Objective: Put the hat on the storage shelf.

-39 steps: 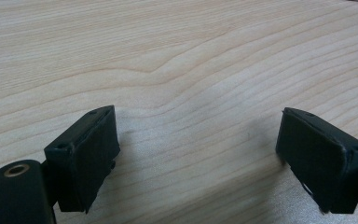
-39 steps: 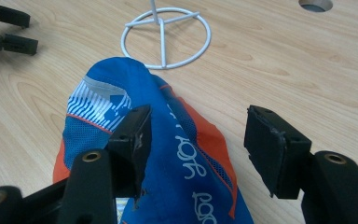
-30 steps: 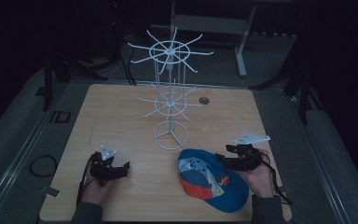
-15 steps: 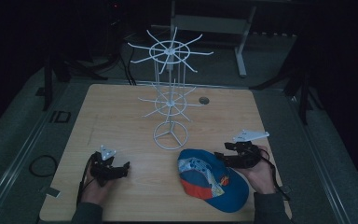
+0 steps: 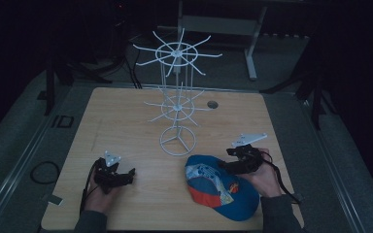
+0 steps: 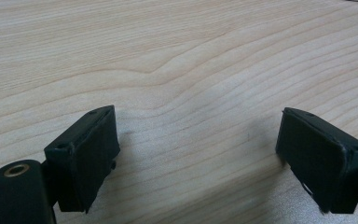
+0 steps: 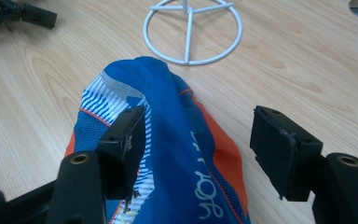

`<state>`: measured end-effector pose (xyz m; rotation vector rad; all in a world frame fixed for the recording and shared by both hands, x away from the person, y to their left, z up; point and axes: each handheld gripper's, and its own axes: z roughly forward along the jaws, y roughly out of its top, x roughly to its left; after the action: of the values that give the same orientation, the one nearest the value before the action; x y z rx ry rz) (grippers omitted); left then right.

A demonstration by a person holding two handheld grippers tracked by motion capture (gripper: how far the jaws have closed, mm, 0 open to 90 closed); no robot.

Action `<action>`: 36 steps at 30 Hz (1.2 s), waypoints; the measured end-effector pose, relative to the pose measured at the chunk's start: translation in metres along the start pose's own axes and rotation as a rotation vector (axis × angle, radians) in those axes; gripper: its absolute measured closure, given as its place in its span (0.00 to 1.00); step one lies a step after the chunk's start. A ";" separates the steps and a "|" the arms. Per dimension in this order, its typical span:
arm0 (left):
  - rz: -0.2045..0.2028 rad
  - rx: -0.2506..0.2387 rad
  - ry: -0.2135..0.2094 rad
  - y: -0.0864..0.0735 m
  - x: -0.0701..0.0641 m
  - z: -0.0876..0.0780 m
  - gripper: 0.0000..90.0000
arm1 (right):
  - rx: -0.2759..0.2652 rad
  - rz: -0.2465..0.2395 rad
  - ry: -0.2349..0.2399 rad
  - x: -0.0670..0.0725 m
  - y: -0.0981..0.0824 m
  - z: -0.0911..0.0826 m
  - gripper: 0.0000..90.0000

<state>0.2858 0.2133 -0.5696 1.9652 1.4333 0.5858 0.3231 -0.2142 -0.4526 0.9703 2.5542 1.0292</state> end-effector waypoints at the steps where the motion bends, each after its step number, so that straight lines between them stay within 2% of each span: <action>1: 0.000 0.000 0.000 0.000 0.000 0.000 0.15 | 0.000 0.000 0.000 0.000 0.000 0.000 0.39; 14: -0.001 -0.001 0.000 0.000 0.000 0.000 0.15 | 0.062 -0.044 0.032 0.010 0.006 0.020 0.38; 19: -0.002 -0.001 0.000 0.000 0.000 0.000 0.15 | 0.088 -0.052 0.036 0.012 0.007 0.027 0.40; 36: -0.001 -0.001 0.000 0.000 0.000 0.000 0.15 | 0.160 -0.067 0.045 0.007 0.012 0.047 0.38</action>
<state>0.2858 0.2133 -0.5696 1.9643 1.4336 0.5860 0.3433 -0.1780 -0.4781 0.9023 2.7205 0.8483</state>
